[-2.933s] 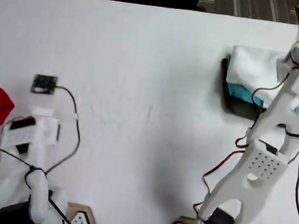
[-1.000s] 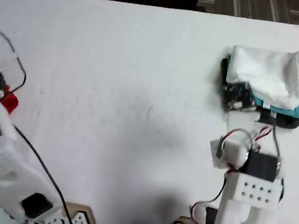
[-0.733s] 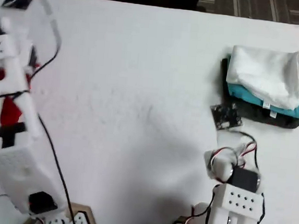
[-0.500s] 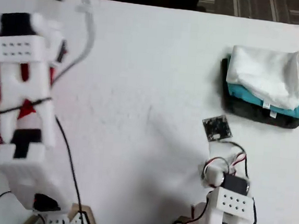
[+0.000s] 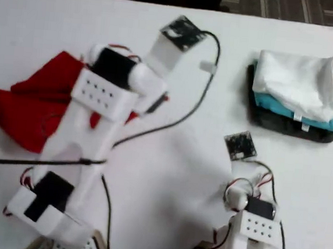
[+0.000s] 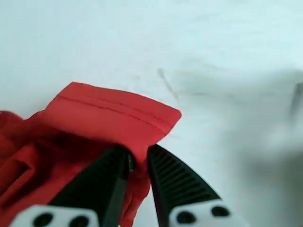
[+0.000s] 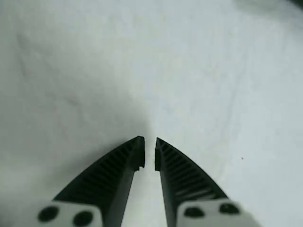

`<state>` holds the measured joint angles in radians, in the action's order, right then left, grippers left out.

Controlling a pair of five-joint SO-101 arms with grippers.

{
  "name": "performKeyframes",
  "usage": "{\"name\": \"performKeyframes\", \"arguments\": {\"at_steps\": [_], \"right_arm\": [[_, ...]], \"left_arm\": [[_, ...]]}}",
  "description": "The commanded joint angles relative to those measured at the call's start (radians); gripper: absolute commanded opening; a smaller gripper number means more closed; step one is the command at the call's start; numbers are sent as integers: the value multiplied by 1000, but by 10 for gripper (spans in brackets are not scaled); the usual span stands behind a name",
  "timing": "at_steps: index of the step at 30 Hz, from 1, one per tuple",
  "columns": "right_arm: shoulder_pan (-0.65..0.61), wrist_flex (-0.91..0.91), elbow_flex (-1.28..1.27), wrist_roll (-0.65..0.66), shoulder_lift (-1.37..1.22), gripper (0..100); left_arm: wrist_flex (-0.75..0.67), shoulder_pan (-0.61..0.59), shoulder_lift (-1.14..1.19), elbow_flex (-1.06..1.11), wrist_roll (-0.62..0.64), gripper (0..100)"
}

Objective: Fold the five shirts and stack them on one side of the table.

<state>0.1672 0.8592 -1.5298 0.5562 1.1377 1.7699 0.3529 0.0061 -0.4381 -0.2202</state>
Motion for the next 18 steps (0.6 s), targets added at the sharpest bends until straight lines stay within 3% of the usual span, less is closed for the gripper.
{"name": "performKeyframes", "arguments": {"at_steps": [1, 7, 13, 18], "right_arm": [[8, -16, 6, 3, 19, 46], [8, -16, 5, 3, 19, 46], [8, -19, 5, 3, 18, 46], [8, -19, 5, 3, 18, 46]], "left_arm": [[20, 75, -61, 1, 3, 25], [20, 92, -107, 12, 3, 29], [18, 100, -114, 193, -11, 185], [15, 35, -114, 305, -98, 188]]}}
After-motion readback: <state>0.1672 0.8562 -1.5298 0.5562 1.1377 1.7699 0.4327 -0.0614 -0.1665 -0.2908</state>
